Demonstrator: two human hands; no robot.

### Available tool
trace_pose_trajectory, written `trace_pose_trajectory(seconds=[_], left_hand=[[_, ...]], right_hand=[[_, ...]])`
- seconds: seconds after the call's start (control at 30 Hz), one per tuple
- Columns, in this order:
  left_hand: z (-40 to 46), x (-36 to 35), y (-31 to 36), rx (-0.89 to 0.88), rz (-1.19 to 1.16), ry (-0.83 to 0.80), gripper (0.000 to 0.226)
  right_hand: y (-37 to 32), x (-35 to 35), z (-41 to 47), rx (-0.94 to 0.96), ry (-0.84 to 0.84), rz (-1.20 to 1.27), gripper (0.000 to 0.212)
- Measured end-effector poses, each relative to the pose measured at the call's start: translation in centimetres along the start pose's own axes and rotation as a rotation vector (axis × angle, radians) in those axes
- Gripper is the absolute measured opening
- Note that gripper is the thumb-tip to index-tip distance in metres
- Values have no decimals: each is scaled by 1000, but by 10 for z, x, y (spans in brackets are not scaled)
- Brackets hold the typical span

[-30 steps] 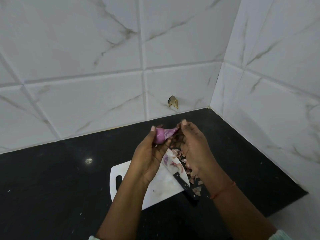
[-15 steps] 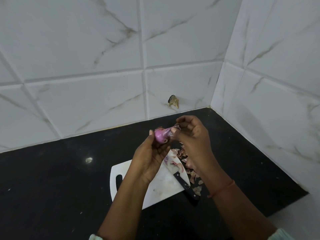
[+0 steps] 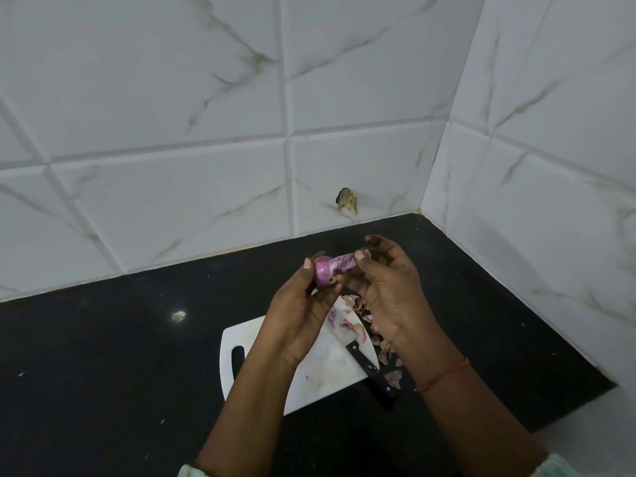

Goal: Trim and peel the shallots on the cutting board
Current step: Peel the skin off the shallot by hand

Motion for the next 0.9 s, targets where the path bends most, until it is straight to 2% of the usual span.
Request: trace_pose_trajectory(seconds=[0.3, 0.4, 0.47, 0.6, 0.67, 0.77, 0.83, 0.9], left_hand=[[-3, -4, 5, -79, -169, -30, 30], [-3, 0, 9, -88, -227, -55, 31], [-3, 2, 11, -89, -211, -58, 35], [-3, 2, 15, -110, -174, -61, 45], [-3, 2, 18, -143, -145, -62, 47], [-3, -1, 21, -180, -89, -80, 45], [-2, -2, 22, -211, -53, -93, 43], [-2, -3, 24, -247, -12, -102, 42]], right_hand=[[12, -7, -4, -68, 74, 371, 22], [17, 3, 1, -149, 177, 545, 20], [16, 18, 5, -134, 244, 418, 18], [0, 37, 6, -26, 227, -80, 16], [-5, 37, 6, -21, 150, -367, 17], [-8, 23, 7, 53, -65, -704, 22], [-18, 8, 4, 210, -171, -797, 22], [-30, -10, -5, 377, -264, -783, 19]])
Point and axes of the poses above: each hand's wrist, its own z-axis towards the middle knuckle, its own x-axis out of the back of the hand, y = z × x, the point moved 10 cm from there along z, towards the middle knuckle, and after that the axes turned 12 degrees about x, right-handed, at the moved point
